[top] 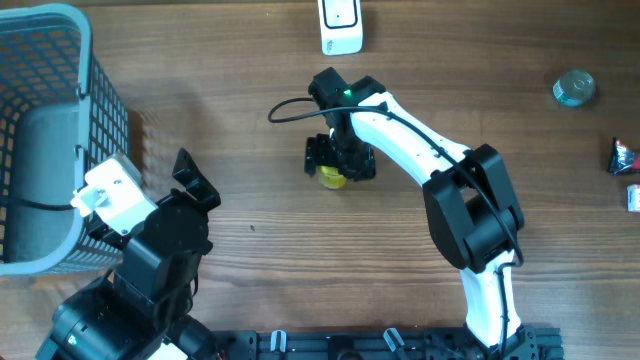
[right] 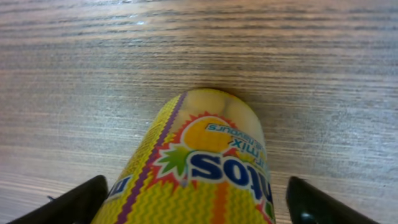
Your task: Scan the item barcode
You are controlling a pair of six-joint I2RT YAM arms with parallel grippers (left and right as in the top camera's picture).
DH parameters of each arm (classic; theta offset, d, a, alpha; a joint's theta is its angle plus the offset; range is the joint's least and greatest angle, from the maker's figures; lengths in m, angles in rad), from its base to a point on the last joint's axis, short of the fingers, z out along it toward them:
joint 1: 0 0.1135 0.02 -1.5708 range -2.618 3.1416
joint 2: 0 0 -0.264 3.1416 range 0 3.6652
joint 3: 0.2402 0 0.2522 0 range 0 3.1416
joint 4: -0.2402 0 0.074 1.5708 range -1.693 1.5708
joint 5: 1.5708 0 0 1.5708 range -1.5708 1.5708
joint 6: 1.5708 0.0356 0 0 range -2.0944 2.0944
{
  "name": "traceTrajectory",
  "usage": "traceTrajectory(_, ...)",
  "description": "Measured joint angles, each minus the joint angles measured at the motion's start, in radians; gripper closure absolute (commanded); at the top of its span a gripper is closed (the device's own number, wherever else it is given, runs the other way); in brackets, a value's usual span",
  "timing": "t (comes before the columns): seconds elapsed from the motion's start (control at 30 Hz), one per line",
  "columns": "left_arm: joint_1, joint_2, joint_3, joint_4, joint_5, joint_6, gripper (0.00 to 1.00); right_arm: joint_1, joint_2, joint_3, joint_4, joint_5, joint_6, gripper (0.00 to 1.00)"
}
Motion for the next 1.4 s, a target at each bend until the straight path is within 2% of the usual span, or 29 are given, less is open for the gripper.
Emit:
traceTrajectory(0.2,0.000,0.000,0.000,0.000,0.000,0.000,0.00,0.000,0.000,0.000,-0.034,0.004,0.044,0.03)
traceTrajectory(0.33,0.000,0.000,0.000,0.000,0.000,0.000,0.00,0.000,0.000,-0.002,-0.071,0.014,0.151,0.03)
traceTrajectory(0.6,0.000,0.000,0.000,0.000,0.000,0.000,0.00,0.000,0.000,-0.003,-0.037,0.021,0.308,0.04)
traceTrajectory(0.93,0.000,0.000,0.000,0.000,0.003,0.000,0.00,0.006,0.000,-0.004,0.012,0.023,0.431,0.29)
traceTrajectory(1.2,0.000,0.000,0.000,0.000,0.003,0.000,0.00,0.010,0.000,-0.004,0.011,0.041,0.447,0.30)
traceTrajectory(1.3,0.000,0.000,0.000,0.000,0.003,0.000,0.00,0.010,0.000,-0.004,0.008,0.056,0.437,0.22)
traceTrajectory(1.4,0.000,0.000,0.000,0.000,0.003,0.000,0.00,0.010,0.000,-0.004,0.008,0.076,0.422,0.22)
